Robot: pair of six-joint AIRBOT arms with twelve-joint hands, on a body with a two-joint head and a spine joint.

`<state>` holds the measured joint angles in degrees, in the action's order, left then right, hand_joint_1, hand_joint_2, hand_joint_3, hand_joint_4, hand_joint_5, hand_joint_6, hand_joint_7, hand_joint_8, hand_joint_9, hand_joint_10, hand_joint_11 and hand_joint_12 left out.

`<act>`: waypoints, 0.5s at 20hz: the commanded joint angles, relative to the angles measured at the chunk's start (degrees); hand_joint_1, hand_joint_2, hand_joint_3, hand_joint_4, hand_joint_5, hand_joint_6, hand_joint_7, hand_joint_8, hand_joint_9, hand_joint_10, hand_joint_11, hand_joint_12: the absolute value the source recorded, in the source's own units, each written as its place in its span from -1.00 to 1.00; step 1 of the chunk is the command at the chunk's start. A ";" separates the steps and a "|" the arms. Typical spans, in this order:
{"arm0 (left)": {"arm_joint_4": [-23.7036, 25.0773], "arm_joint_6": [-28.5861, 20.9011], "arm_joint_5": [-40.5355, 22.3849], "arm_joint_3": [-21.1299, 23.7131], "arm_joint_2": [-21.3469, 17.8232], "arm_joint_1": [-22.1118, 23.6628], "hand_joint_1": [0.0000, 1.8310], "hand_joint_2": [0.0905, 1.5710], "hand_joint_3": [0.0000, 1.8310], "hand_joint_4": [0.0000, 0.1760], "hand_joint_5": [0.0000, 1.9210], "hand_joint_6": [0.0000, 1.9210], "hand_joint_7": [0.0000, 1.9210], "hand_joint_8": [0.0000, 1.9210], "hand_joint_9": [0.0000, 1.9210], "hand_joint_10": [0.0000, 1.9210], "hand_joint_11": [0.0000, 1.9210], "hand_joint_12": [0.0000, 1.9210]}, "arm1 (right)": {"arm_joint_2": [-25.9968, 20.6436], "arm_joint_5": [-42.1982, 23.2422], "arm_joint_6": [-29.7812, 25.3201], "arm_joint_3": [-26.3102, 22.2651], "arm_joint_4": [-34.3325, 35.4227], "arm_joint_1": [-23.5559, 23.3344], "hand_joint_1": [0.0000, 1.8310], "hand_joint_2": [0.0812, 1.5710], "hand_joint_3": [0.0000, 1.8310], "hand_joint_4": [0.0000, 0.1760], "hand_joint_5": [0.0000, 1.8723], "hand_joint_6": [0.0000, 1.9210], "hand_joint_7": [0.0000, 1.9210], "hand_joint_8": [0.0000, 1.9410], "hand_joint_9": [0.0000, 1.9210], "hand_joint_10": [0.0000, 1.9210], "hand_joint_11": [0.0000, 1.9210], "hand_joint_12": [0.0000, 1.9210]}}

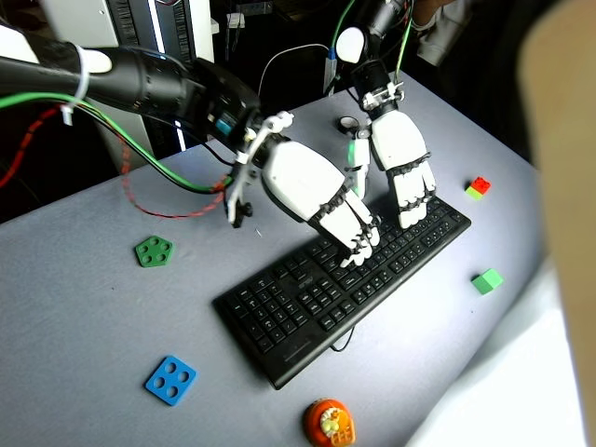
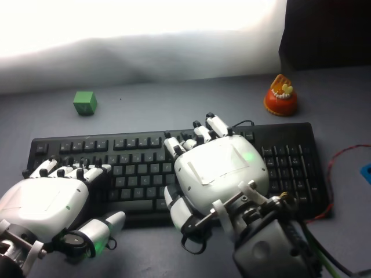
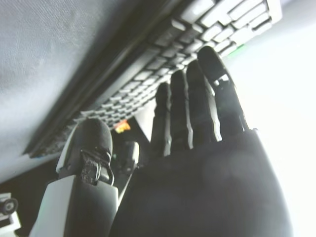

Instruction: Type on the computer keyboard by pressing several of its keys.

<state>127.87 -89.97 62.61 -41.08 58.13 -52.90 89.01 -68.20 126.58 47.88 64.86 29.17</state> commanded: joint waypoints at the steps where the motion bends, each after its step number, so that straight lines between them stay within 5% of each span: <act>1: 2.49 -0.12 4.56 -0.24 0.26 -0.27 -0.79 0.78 -1.00 -1.00 -0.68 -0.92 -0.62 -0.98 -0.73 -0.74 -1.00 0.44 | 0.56 -2.83 -0.35 0.66 -5.02 0.03 -0.50 0.90 -1.00 -1.00 -0.82 -0.10 -0.41 -0.90 -0.79 0.08 -1.00 0.62; 4: 2.49 -0.34 4.55 -0.25 0.23 -0.35 -0.69 0.77 -1.00 -1.00 -0.67 -0.92 -0.58 -0.99 -0.88 -0.39 -1.00 0.46 | 3.92 -3.99 -1.13 4.20 -5.02 0.24 -0.38 0.86 -1.00 -1.00 -0.77 -0.11 -0.45 -0.69 -0.78 0.18 -1.00 0.67; 7: 2.49 -0.45 4.56 -0.26 0.02 -0.29 -0.77 0.78 -1.00 -1.00 -0.67 -0.92 -0.61 -1.00 -0.91 -0.32 -1.00 0.50 | 7.77 -4.33 -1.19 7.53 -5.03 0.15 -0.39 0.86 -1.00 -1.00 -0.77 -0.06 -0.59 -0.15 -0.74 0.27 -1.00 0.76; 10: 2.49 -0.45 4.56 -0.34 0.02 -0.28 -0.71 0.77 -1.00 -1.00 -0.67 -0.92 -0.60 -0.99 -0.92 -0.29 -1.00 0.48 | 9.24 -4.79 -1.89 8.58 -5.04 -0.10 -0.42 0.87 -1.00 -1.00 -0.82 -0.08 -0.65 -0.07 -0.76 0.27 -1.00 0.78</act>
<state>128.03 -90.32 62.98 -41.12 58.13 -53.15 98.56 -69.14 124.70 56.47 65.39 29.56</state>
